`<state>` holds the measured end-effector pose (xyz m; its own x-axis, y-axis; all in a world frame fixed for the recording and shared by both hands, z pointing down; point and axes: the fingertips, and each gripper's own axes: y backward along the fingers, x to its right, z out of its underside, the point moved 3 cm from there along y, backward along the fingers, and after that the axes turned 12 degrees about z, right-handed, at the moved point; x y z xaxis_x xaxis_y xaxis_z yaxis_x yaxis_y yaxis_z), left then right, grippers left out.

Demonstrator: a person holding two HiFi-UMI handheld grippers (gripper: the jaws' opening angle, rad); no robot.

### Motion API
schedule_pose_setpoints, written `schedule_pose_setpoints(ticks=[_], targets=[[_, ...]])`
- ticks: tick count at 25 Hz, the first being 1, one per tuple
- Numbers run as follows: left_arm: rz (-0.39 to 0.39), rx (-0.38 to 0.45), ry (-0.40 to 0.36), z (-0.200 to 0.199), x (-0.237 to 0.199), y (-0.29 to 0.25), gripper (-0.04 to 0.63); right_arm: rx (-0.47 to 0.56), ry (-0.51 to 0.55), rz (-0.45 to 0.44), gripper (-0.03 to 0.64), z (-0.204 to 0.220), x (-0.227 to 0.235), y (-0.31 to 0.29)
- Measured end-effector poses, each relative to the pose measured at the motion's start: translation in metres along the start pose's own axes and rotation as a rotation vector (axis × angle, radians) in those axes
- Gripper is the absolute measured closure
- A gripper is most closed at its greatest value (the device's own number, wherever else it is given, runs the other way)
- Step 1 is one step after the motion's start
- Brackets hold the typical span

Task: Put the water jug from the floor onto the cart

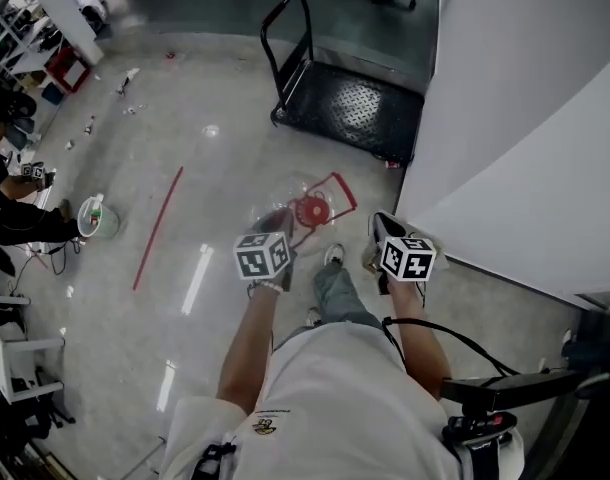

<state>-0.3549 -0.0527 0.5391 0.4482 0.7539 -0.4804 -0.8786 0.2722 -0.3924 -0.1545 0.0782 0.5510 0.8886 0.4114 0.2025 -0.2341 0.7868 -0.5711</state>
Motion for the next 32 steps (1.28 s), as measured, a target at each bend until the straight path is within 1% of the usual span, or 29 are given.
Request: schedule_pose_setpoints(ticks=[7, 13, 19, 23, 27, 32], targets=[[0.025, -0.009, -0.008, -0.036, -0.019, -0.057, 0.592, 0.016, -0.017, 0.006, 0.601, -0.041, 0.016, -0.057], [0.04, -0.029, -0.021, -0.078, -0.036, -0.104, 0.592, 0.031, -0.027, 0.0, 0.601, -0.093, 0.019, -0.106], [0.053, -0.034, -0.034, -0.121, -0.049, -0.172, 0.592, 0.035, -0.034, -0.003, 0.601, -0.143, 0.042, -0.163], [0.063, -0.04, -0.038, -0.151, -0.054, -0.211, 0.592, 0.049, -0.045, 0.004, 0.601, -0.175, 0.06, -0.189], [0.077, -0.039, -0.048, -0.181, -0.054, -0.256, 0.592, 0.066, -0.063, 0.018, 0.601, -0.206, 0.087, -0.215], [0.088, -0.04, -0.046, -0.195, -0.062, -0.295, 0.592, 0.086, -0.079, 0.036, 0.601, -0.221, 0.108, -0.239]])
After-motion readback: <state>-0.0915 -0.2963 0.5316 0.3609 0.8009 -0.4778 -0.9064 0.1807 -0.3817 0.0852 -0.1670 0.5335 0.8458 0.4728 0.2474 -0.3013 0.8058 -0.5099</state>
